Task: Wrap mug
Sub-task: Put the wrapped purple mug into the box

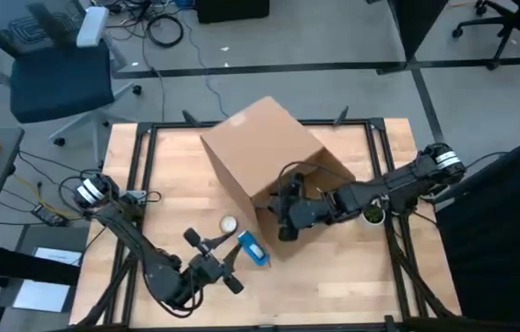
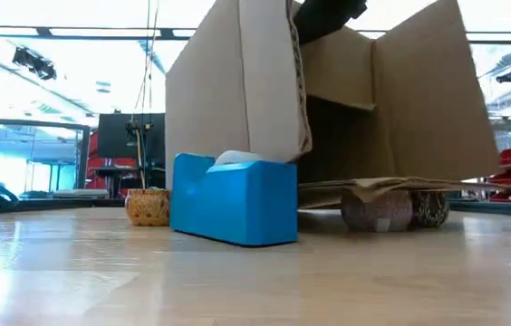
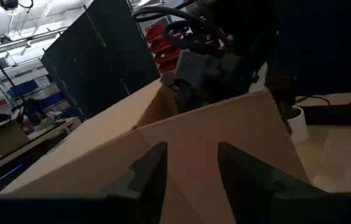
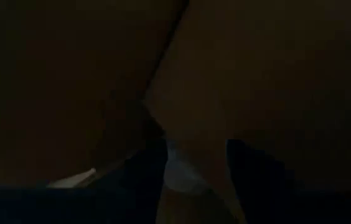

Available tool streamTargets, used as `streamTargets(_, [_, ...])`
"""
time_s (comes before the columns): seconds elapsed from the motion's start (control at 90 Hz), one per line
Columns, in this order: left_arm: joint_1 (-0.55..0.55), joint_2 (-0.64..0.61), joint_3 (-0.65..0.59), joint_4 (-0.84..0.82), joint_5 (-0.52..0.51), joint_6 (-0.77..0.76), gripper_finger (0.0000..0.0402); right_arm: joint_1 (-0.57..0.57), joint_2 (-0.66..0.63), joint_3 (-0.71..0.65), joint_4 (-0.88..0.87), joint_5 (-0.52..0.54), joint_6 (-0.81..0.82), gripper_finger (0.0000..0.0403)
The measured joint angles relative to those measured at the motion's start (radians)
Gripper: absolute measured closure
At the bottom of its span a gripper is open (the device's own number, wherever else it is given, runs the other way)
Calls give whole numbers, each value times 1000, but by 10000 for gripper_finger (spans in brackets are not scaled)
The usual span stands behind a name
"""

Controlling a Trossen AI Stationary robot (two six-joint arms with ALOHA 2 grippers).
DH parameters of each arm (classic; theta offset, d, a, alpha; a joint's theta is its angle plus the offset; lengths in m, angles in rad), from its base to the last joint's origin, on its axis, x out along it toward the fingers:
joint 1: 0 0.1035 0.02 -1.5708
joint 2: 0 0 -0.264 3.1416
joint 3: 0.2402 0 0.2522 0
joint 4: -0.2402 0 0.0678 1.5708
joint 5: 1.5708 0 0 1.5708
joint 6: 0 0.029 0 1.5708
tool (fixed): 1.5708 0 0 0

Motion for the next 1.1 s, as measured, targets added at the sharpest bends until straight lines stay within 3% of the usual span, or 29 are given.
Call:
streamTargets(0.4, [-40, 1, 0, -47, -1, -79, 273, 51, -56, 2, -38, 0, -31, 251])
streamTargets(0.667, [-41, -24, -1, -12, 0, -73, 273, 187, -216, 3, -214, 19, 137, 251])
streamTargets(0.856, [31, -166, -1, -3, -3, 1, 273, 271, -279, 4, -307, 20, 358, 251])
streamTargets(1.1, [178, -412, 0, -2, -3, 43, 273, 301, -205, -72, -339, 21, 500, 251])
